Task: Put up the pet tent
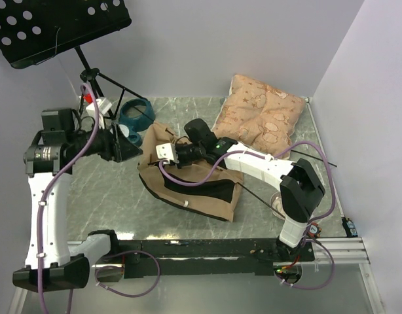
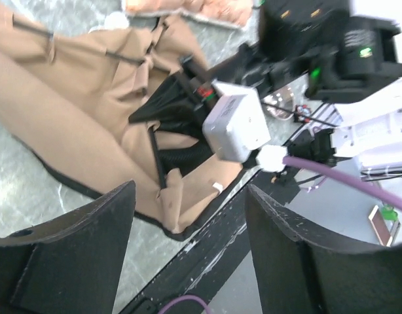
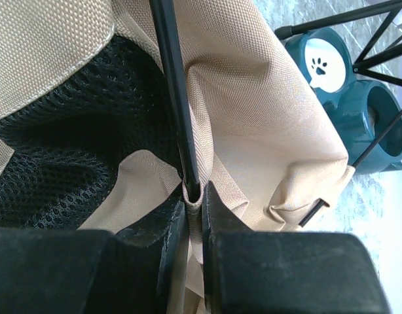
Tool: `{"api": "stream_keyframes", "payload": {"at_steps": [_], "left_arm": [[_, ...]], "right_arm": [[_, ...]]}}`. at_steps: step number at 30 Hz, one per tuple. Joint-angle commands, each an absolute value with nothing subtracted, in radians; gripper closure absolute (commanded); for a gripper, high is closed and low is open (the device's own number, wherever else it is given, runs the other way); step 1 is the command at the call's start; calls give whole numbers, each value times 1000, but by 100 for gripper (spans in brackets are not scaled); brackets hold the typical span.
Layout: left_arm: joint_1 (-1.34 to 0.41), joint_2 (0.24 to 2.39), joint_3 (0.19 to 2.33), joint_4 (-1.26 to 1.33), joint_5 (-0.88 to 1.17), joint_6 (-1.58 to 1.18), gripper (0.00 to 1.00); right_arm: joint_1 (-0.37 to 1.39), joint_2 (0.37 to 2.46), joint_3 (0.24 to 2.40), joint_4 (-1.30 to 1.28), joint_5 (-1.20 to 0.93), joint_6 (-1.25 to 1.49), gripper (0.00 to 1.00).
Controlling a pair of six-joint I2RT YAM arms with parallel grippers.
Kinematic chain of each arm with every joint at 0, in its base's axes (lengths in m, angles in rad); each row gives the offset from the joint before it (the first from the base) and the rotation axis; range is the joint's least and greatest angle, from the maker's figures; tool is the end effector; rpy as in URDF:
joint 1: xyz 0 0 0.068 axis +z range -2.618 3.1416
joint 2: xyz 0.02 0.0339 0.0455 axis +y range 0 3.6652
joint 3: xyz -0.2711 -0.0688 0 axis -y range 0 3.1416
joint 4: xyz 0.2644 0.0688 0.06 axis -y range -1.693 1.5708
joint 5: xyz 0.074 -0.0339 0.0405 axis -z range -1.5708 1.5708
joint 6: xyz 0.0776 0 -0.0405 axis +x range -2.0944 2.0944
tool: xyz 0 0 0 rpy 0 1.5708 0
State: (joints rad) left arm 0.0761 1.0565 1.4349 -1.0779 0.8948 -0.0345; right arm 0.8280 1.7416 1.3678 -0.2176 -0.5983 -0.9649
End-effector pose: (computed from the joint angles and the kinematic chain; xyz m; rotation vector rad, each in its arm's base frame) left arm 0.2080 -0.0449 0.4241 0.3487 2.1013 -0.9772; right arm 0.2713 0.3601 0.2630 -1.8294 1.0267 0.5614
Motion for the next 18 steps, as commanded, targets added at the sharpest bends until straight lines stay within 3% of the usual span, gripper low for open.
{"api": "stream_keyframes", "payload": {"at_steps": [1, 8, 18], "left_arm": [[92, 1106, 1494, -1086, 988, -34, 30], [-36, 1215, 1379, -1081, 896, -12, 47], [-146, 1295, 1296, -997, 848, -29, 57]], "right_arm": [[802, 1718, 1345, -250, -611, -925, 100], [813, 1691, 1322, -238, -620, -922, 100], [870, 1634, 1255, -195, -551, -917, 100]]}}
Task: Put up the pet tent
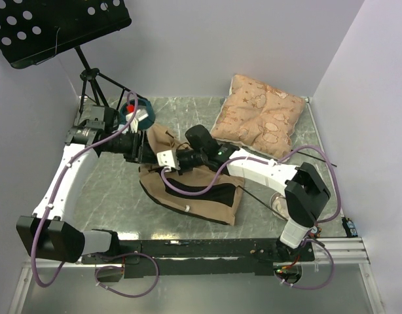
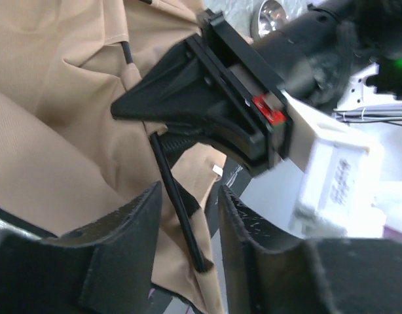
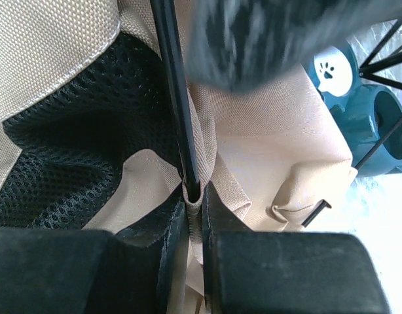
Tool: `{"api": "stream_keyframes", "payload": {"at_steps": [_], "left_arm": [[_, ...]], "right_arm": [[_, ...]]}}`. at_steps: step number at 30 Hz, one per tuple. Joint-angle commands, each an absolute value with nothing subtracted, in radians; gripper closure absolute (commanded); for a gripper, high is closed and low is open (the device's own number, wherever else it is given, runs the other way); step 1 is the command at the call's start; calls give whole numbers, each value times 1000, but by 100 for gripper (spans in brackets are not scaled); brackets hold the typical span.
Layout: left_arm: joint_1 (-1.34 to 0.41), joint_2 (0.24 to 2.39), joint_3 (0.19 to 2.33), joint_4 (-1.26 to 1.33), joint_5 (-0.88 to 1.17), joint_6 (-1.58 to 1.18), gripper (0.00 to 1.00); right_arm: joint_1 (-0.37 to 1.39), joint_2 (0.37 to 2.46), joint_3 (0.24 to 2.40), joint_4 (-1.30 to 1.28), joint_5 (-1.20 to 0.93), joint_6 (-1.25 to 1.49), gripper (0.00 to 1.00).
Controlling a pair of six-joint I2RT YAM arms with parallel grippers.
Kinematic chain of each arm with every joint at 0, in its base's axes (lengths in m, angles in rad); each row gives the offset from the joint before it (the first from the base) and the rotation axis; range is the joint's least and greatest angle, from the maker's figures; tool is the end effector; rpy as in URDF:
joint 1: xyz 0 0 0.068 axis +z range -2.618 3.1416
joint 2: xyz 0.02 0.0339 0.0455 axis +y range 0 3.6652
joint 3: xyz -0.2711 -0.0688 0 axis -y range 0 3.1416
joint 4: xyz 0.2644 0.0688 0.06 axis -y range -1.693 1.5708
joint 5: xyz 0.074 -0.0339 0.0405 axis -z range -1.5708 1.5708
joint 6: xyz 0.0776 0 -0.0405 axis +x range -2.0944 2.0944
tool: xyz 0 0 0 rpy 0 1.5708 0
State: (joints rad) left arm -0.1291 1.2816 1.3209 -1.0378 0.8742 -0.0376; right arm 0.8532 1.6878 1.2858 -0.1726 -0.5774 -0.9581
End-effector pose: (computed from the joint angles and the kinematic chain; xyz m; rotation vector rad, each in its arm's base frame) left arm 0.2616 -0.0940 0.3396 0.4398 2.3849 -1.1775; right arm 0.2542 0.3557 0.2590 -1.8291 1.0112 0.5531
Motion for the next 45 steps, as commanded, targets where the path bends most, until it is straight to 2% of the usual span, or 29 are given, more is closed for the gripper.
{"api": "stream_keyframes", "payload": {"at_steps": [1, 4, 15, 21, 23, 26, 30, 35, 37, 40, 45], "left_arm": [[-150, 1302, 1293, -999, 848, -23, 58], [-167, 1321, 1287, -1005, 847, -14, 62], [-242, 1345, 1210, -986, 810, -25, 62], [-272, 1379, 1210, -966, 839, -29, 68], [-271, 1393, 1210, -959, 868, -34, 74], [-272, 1378, 1207, -962, 882, -25, 99], [-272, 1290, 1158, -1018, 891, 47, 99], [-261, 1158, 1172, -1012, 910, 46, 99], [-262, 1138, 1207, -1040, 933, 78, 99], [-267, 1121, 1279, -1092, 927, 147, 99], [-272, 1138, 1393, -1274, 850, 355, 99]], "right_arm": [[870, 1629, 1252, -192, -543, -916, 100], [876, 1626, 1247, -184, -526, -917, 100], [899, 1628, 1256, -184, -492, -922, 100], [905, 1632, 1259, -181, -486, -923, 100], [905, 1629, 1256, -181, -486, -925, 100], [905, 1621, 1240, -184, -474, -930, 100], [887, 1582, 1190, -210, -466, -942, 99], [885, 1482, 1184, -297, -480, -894, 80], [884, 1453, 1207, -349, -485, -858, 68], [871, 1404, 1233, -396, -494, -787, 40], [845, 1335, 1267, -468, -508, -694, 20]]}}
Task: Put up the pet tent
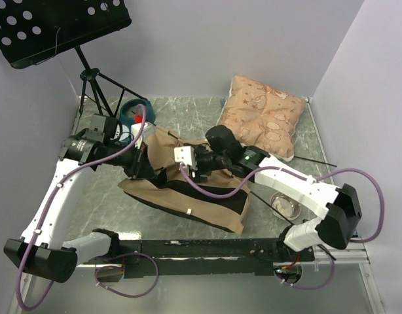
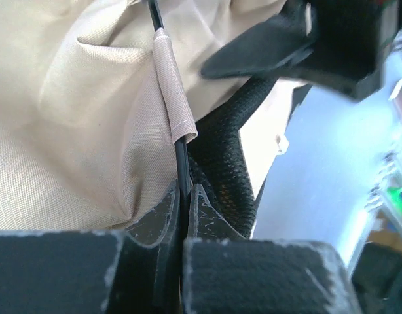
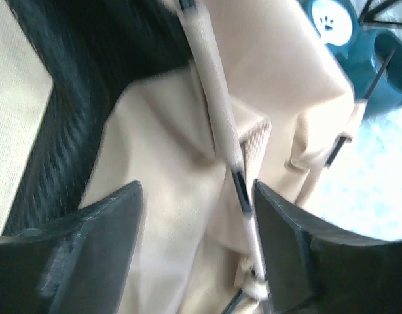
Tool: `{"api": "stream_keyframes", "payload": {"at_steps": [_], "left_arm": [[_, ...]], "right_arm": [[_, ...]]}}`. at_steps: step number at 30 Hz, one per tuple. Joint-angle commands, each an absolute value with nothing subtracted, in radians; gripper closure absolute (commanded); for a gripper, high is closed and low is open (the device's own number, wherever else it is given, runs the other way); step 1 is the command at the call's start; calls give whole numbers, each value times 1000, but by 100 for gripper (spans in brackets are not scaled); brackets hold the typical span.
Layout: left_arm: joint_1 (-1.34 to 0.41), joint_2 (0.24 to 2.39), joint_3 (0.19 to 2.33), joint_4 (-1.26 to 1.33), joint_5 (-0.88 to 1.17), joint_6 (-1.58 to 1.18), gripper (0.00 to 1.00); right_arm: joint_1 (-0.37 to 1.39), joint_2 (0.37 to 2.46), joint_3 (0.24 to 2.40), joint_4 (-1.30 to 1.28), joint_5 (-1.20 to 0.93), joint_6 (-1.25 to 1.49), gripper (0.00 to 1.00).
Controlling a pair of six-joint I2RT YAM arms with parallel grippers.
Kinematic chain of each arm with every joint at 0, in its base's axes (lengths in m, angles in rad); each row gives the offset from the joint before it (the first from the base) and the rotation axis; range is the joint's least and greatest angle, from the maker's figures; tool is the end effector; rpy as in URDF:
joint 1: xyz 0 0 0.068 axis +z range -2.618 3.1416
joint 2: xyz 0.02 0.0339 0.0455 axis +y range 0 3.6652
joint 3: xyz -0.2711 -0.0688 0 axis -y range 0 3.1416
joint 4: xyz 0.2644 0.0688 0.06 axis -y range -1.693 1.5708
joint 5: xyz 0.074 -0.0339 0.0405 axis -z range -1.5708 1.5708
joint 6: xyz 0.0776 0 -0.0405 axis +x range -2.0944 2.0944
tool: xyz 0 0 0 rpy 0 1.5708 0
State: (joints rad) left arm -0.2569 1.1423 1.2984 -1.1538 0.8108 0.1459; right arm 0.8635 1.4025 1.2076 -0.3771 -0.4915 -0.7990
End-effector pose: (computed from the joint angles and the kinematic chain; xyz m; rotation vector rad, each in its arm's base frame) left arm 0.2065 -0.1124 0.3534 0.7822 2.3047 -1.0741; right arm 0.2096 0.3015 0.3113 -1.7438 1.2021 0.5630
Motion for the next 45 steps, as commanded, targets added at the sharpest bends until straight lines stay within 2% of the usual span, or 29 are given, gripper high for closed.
{"api": "stream_keyframes", "payload": {"at_steps": [1, 10, 16, 21, 25, 29, 33, 39, 43, 45], "left_arm": [[-272, 1137, 1408, -1317, 842, 391, 99], [-272, 1008, 1457, -1344, 933, 548, 99], [-272, 879, 1405, -1079, 876, 323, 99], [-272, 770, 1353, -908, 819, 198, 99], [-272, 692, 1300, -774, 675, 118, 99], [-270, 629, 1195, -647, 581, 40, 99], [-270, 623, 1146, -583, 589, 40, 99], [-270, 604, 1112, -496, 552, 49, 99], [-270, 601, 1091, -459, 571, 35, 99], [-270, 597, 1088, -453, 586, 37, 99]], "right_arm": [[842, 1316, 1276, -483, -509, -677, 18], [828, 1148, 1272, -572, -493, -569, 7], [769, 1075, 1324, -584, -413, -494, 2], [652, 1028, 1328, -574, -345, -511, 2], [557, 989, 1333, -532, -299, -519, 4], [474, 1000, 1396, -508, -301, -353, 5], [434, 1019, 1445, -489, -273, -191, 4], [336, 1083, 1450, -468, -172, -207, 9], [164, 1207, 1517, -581, -358, -91, 4], [140, 1259, 1520, -597, -446, -83, 3]]}}
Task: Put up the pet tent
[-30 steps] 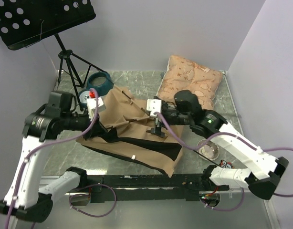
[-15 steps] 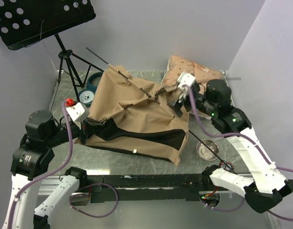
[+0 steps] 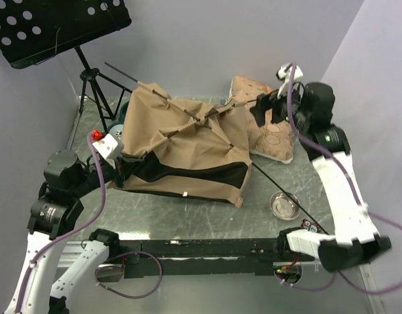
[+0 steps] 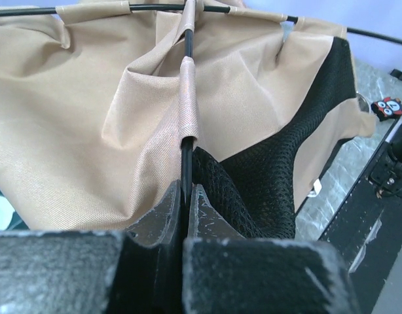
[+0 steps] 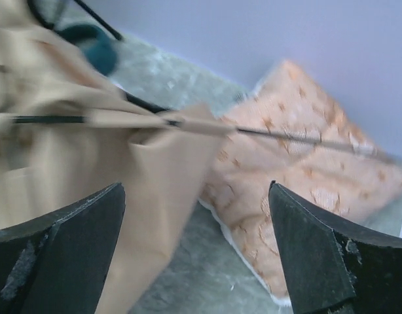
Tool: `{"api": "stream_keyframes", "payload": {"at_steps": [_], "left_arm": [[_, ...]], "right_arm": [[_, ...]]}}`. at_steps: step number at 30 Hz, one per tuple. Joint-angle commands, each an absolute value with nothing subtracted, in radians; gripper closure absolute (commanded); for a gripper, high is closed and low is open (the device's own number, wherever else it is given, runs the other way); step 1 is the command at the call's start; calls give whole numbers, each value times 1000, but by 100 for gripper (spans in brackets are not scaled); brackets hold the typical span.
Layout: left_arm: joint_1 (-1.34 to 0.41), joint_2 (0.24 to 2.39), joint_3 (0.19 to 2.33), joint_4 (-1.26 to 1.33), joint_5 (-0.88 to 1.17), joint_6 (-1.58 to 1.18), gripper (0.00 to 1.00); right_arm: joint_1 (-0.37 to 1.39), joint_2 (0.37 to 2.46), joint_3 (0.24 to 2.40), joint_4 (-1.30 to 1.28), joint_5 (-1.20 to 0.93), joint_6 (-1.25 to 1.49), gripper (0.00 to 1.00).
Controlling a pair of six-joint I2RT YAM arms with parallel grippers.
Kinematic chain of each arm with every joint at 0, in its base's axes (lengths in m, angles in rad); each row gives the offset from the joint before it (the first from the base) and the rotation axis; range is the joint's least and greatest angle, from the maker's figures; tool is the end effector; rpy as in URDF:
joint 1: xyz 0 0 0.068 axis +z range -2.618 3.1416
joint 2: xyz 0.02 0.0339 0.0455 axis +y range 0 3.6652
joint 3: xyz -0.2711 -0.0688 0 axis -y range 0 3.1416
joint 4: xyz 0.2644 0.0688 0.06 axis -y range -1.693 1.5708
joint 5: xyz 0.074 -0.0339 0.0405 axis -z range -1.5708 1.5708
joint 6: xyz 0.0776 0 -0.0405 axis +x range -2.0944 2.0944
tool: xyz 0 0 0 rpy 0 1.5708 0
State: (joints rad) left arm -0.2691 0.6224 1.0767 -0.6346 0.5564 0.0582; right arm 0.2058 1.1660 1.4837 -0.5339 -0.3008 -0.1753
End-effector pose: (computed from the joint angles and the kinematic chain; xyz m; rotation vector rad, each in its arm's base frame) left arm 0.1324 -0.0790 0.4164 0.6840 1.6289 -0.6390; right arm 0.2795 0.0818 0.4705 -0.5480 1.7002 0.2904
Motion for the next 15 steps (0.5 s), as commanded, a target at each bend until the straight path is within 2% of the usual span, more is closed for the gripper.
{"api": "stream_keyframes", "payload": {"at_steps": [1, 8, 12, 15], "left_arm": [[-270, 597, 1082, -443, 594, 35, 99], [-270, 603, 1077, -440, 640, 34, 99], [-270, 598, 1078, -443, 660, 22, 99], [-270, 592, 1077, -434, 664, 8, 99]], "right_arm": [[135, 1272, 1513, -588, -480, -77, 2], [144, 1360, 1483, -450, -660, 35, 0], [163, 1430, 1499, -411, -655, 55, 1], [199, 1457, 1480, -393, -573, 17, 2]]}}
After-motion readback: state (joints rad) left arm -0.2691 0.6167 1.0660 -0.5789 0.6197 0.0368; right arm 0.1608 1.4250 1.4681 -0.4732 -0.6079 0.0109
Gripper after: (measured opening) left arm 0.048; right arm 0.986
